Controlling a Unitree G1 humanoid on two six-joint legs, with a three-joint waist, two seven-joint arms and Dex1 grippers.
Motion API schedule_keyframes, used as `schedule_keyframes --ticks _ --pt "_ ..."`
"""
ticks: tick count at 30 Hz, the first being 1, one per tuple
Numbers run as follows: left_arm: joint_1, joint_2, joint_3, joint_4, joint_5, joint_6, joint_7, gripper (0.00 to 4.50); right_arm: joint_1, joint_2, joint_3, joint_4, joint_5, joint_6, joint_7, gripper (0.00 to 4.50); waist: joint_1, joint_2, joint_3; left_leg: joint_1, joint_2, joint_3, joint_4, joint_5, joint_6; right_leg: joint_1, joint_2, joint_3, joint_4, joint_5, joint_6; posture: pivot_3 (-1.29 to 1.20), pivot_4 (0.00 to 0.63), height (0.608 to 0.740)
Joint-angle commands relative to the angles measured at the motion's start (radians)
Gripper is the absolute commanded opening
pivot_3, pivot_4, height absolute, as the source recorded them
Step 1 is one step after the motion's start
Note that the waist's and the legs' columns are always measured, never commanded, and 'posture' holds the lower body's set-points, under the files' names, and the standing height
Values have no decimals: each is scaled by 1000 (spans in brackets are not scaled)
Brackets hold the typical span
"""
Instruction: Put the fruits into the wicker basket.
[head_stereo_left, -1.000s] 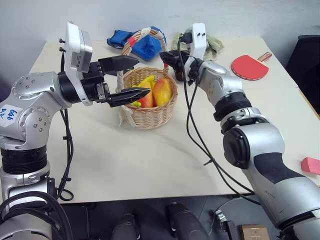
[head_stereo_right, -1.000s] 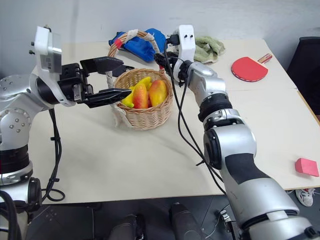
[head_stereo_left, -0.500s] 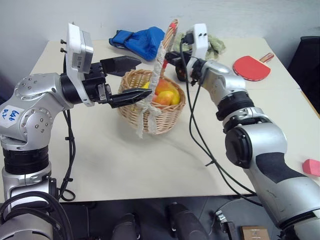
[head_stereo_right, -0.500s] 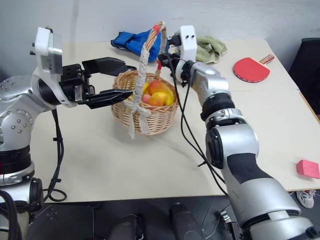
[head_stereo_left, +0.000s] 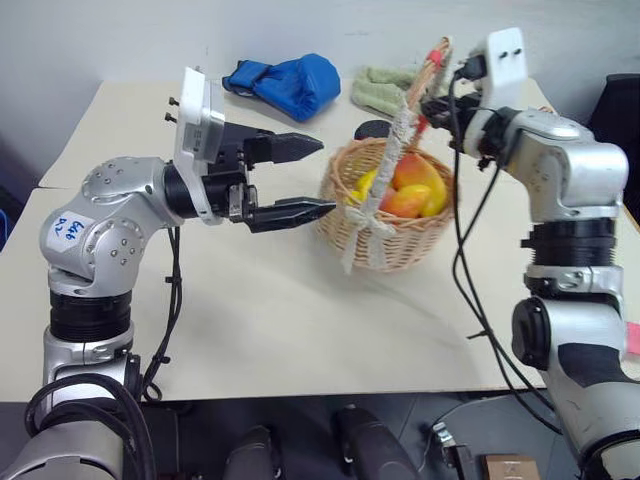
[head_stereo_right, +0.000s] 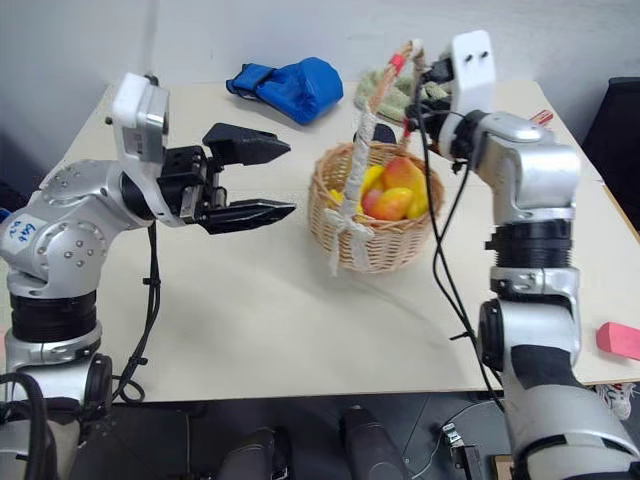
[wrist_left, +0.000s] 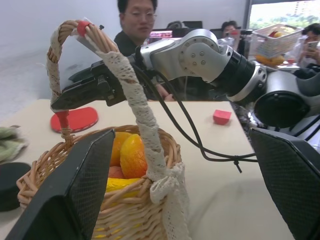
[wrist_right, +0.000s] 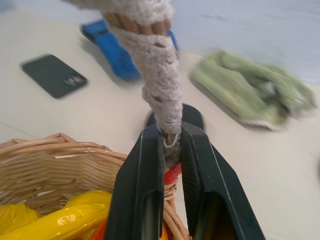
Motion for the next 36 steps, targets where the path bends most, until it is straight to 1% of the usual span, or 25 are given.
schedule_keyframes --ticks 1,5,9,10,12,15,17,18,20,24,26,30,32,34,36 --pt "-37 -33 -13 -24 -31 -16 -23 4500 52 -105 -83 -150 2 70 -27 160 9 0 0 0 0 0 0 0 0 0 0 0 -1 0 0 0 150 740" --pt "-60 -83 -43 -14 -30 -23 -46 4500 168 -193 -201 -198 -2 109 -80 160 26 0 0 0 -1 1 0 0 0 1 0 1 -3 0 0 0 150 740" --pt "-78 -117 -63 -1 -18 -33 -63 4500 296 -240 -302 -218 -20 45 -126 160 35 0 0 0 -1 3 0 0 1 1 0 3 -4 0 0 0 150 740" --pt "-84 -126 -70 5 -15 -36 -65 4500 329 -229 -339 -223 -13 41 -142 160 36 0 0 0 -1 3 0 0 1 1 1 3 -4 0 0 0 150 740" --pt "-93 -137 -80 14 -10 -40 -71 4500 401 -223 -352 -254 -9 1 -138 160 38 0 0 1 -1 3 0 0 0 1 2 4 -4 0 0 0 150 740" --pt "-102 -142 -83 26 -7 -41 -79 4500 415 -150 -427 -287 48 41 -186 160 34 0 0 1 -1 4 0 0 0 2 3 5 -4 0 0 0 150 740" --pt "-107 -145 -86 33 -4 -41 -83 4500 428 -131 -446 -302 66 55 -193 160 36 0 0 1 -1 5 1 1 0 2 3 8 -3 0 0 0 150 740" --pt "-109 -146 -87 35 -3 -41 -85 4500 435 -129 -448 -307 68 59 -196 879 38 0 0 1 0 5 1 1 0 2 4 8 -3 0 0 0 150 740" --pt "-113 -148 -90 42 1 -40 -88 4500 447 -127 -453 -321 76 64 -209 1492 41 0 0 1 -1 4 1 1 1 2 3 8 -4 0 0 0 150 740" --pt "-114 -151 -95 53 6 -37 -96 4500 498 -159 -467 -394 85 107 -220 2908 42 0 0 1 -1 4 1 0 1 2 3 9 -4 0 0 0 150 740" --pt "-112 -149 -95 60 8 -40 -104 4500 532 -185 -502 -454 104 154 -207 3583 43 0 0 1 -1 4 1 0 1 2 3 9 -4 0 0 0 150 740" --pt "-112 -147 -94 87 12 -52 -126 4500 636 -257 -610 -614 171 287 -144 3583 48 1 0 1 -1 4 0 0 1 2 3 9 -4 0 0 0 150 740" --pt "-113 -152 -97 103 17 -61 -137 4500 679 -286 -687 -684 223 360 -100 3583 50 0 0 1 -1 4 -1 0 1 3 4 8 -5 0 0 0 150 740" --pt "-114 -158 -102 118 17 -68 -150 4500 711 -313 -786 -734 284 440 -42 3583 48 1 0 1 -1 3 0 0 1 4 4 8 -6 0 0 0 150 740" --pt "-117 -166 -108 137 22 -76 -164 4500 789 -363 -910 -774 350 513 64 3583 49 1 0 1 -1 4 0 1 1 4 4 9 -7 0 0 0 150 740"
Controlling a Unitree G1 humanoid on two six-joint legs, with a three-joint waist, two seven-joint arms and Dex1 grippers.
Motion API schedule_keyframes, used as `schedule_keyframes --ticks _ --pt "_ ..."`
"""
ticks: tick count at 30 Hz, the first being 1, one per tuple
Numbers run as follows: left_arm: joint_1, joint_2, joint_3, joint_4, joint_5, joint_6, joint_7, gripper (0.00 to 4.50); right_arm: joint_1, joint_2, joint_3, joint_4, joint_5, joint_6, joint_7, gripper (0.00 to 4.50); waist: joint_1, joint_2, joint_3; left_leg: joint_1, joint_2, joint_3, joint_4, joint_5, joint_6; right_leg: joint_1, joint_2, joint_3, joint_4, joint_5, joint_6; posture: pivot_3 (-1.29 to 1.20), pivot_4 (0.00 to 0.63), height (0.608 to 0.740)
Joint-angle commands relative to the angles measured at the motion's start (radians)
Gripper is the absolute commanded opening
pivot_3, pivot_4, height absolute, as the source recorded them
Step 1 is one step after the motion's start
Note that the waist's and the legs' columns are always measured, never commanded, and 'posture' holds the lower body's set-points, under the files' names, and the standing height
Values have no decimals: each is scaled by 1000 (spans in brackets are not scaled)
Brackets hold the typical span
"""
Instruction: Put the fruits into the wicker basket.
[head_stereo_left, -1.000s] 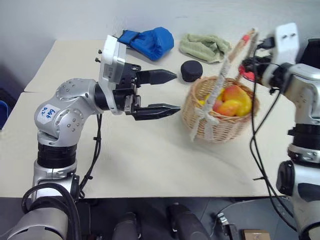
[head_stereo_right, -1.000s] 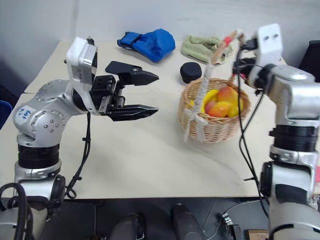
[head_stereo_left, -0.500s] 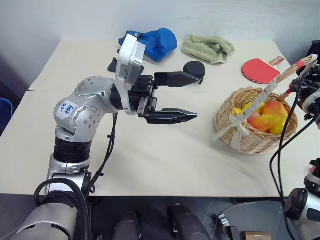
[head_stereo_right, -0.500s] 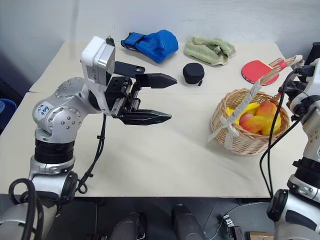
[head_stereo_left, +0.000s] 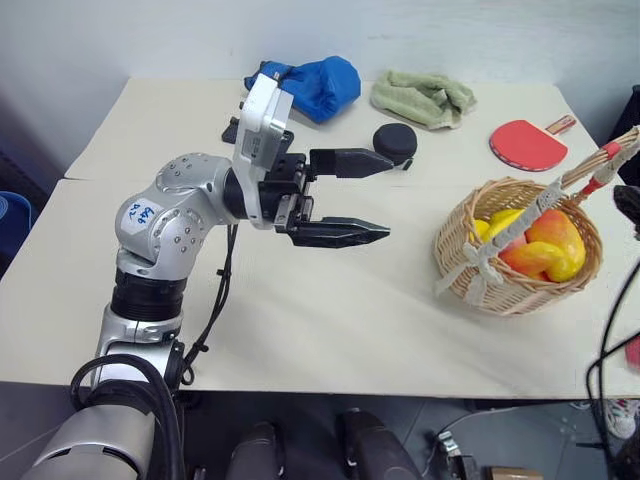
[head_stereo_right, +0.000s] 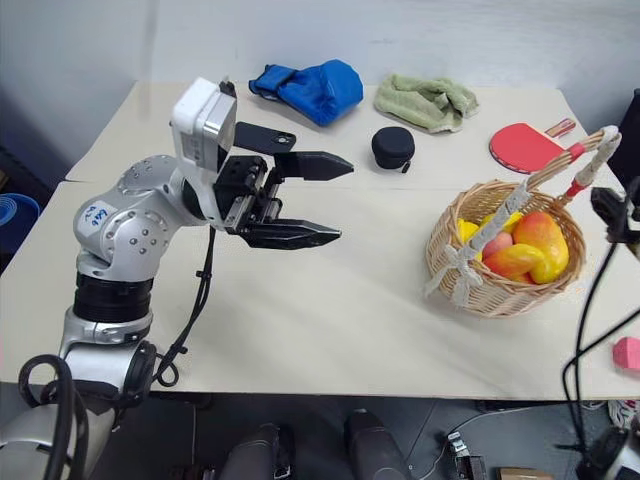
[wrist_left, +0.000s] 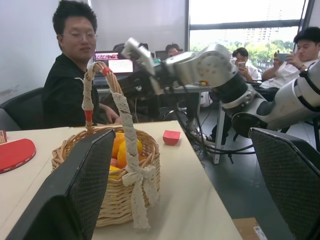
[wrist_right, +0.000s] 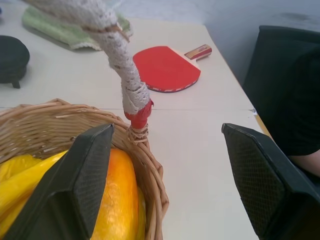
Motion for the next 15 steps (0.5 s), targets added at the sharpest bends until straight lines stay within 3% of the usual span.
schedule_keyframes --ticks 1,6,11,15 --pt "-22 -9 -2 18 9 -30 -30 4500 113 -97 -232 -98 119 114 182 3583 2 0 0 0 0 0 0 0 0 0 0 0 0 0 0 0 150 740" --pt "-33 -1 0 62 23 -44 -68 4500 377 -182 -525 -116 196 164 412 3583 5 -1 0 6 0 -2 -2 0 0 10 4 5 -9 0 0 0 150 740" --pt "-33 57 18 110 36 -40 -123 4500 683 -179 -846 -70 330 188 714 3583 -6 -3 2 20 2 -2 -6 -3 1 29 10 10 -20 0 1 0 150 740" --pt "-18 100 25 132 52 -52 -148 4500 842 -129 -937 -38 389 130 802 3583 -11 -6 3 22 4 -2 -6 -6 1 33 11 11 -23 -1 1 0 150 740"
